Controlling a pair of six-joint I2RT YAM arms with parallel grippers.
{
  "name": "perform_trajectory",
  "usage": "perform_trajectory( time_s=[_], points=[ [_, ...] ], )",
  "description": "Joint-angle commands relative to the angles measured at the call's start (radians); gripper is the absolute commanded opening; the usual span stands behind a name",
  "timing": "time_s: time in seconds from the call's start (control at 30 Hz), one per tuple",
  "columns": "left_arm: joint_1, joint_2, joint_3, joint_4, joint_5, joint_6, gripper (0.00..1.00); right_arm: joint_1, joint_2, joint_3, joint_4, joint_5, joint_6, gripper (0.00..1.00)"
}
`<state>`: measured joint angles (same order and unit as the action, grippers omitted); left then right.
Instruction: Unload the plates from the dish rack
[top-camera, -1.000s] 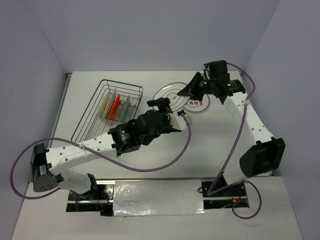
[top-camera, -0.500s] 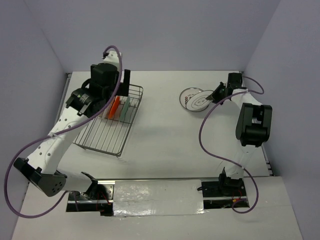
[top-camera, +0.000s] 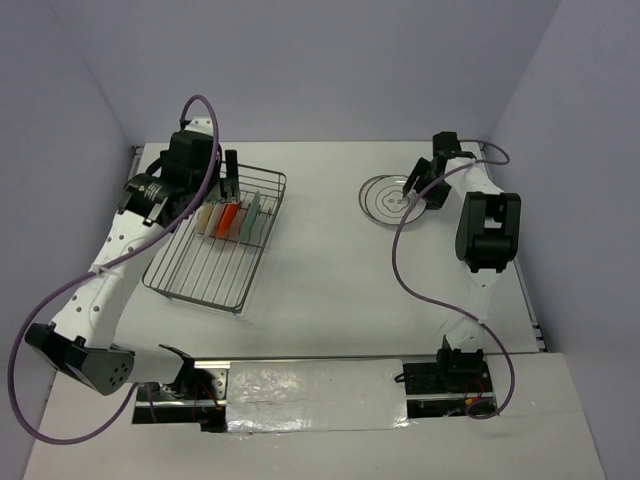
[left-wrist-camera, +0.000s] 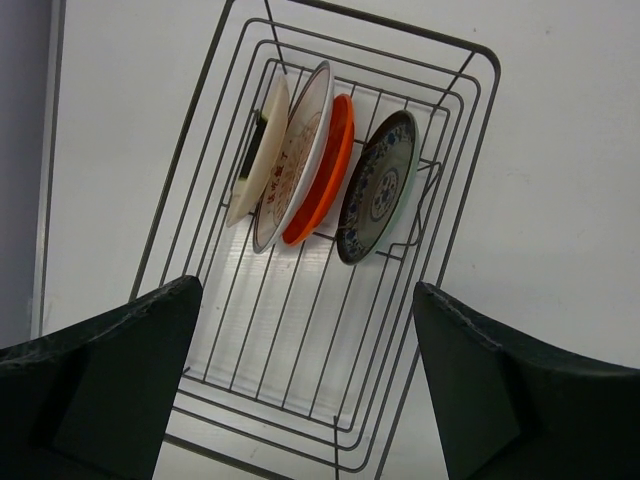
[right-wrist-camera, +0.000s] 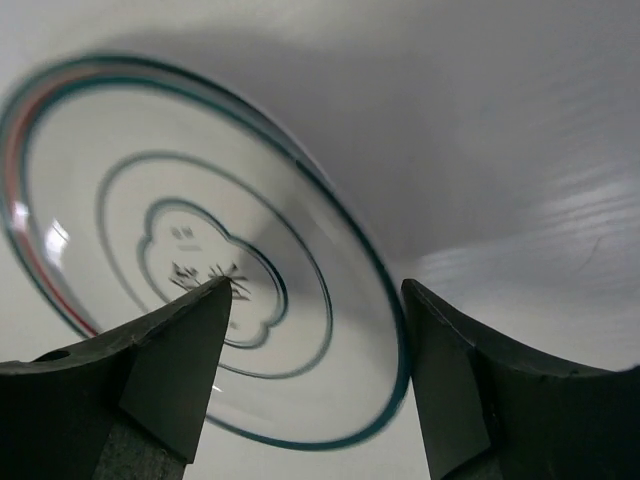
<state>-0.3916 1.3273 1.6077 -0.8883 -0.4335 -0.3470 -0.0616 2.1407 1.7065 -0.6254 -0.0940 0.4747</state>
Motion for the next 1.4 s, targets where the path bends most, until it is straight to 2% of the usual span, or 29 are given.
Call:
perform_trajectory(
  time_s=[0.0, 0.17, 0.2, 0.23, 0.33, 0.4, 0.5, 0.57, 0.6, 0.77, 0.83, 0.93, 1.17, 1.37],
  points=[
    [0.019, 0.015, 0.026, -0.024, 0.024, -0.026, 1.00, 0.052, 0.022, 0.053, -0.191, 0.132, -0.042, 0.76],
    [0.025, 0.050, 0.040, -0.018, 0.047, -0.021, 0.99, 0.106, 0.091, 0.180, -0.293, 0.063, -0.084, 0.76],
    [0.025, 0.056, 0.040, -0.018, 0.055, -0.023, 1.00, 0.108, 0.096, 0.189, -0.336, 0.089, -0.058, 0.76],
    [0.026, 0.062, 0.038, -0.015, 0.061, -0.024, 0.99, 0.106, 0.075, 0.188, -0.345, 0.182, -0.044, 0.76],
    [0.026, 0.070, 0.021, 0.014, 0.091, -0.015, 0.99, 0.097, -0.022, 0.104, -0.315, 0.333, 0.007, 0.80],
    [0.030, 0.081, 0.009, 0.029, 0.091, -0.006, 0.99, 0.097, -0.122, 0.065, -0.303, 0.375, 0.008, 0.80],
    [0.045, 0.127, 0.003, 0.052, 0.096, 0.009, 0.96, 0.111, -0.212, 0.100, -0.350, 0.415, -0.001, 0.80],
    [0.066, 0.170, 0.004, 0.071, 0.120, 0.029, 0.86, 0.131, -0.295, 0.099, -0.346, 0.404, -0.027, 0.81],
    [0.075, 0.185, 0.006, 0.075, 0.119, 0.031, 0.84, 0.143, -0.326, 0.088, -0.335, 0.384, -0.040, 0.81],
    [0.143, 0.282, 0.037, 0.104, 0.176, 0.091, 0.83, 0.250, -0.468, -0.014, -0.313, 0.304, -0.082, 0.80],
    [0.171, 0.317, 0.044, 0.112, 0.200, 0.109, 0.80, 0.287, -0.528, -0.082, -0.297, 0.237, -0.081, 0.80],
    [0.201, 0.352, 0.037, 0.126, 0.246, 0.123, 0.76, 0.339, -0.597, -0.152, -0.278, 0.221, -0.071, 0.80],
    [0.241, 0.394, 0.014, 0.153, 0.317, 0.126, 0.44, 0.387, -0.662, -0.179, -0.316, 0.258, -0.077, 0.80],
    [0.249, 0.398, 0.026, 0.144, 0.346, 0.135, 0.29, 0.398, -0.693, -0.160, -0.344, 0.293, -0.079, 0.80]
  ],
)
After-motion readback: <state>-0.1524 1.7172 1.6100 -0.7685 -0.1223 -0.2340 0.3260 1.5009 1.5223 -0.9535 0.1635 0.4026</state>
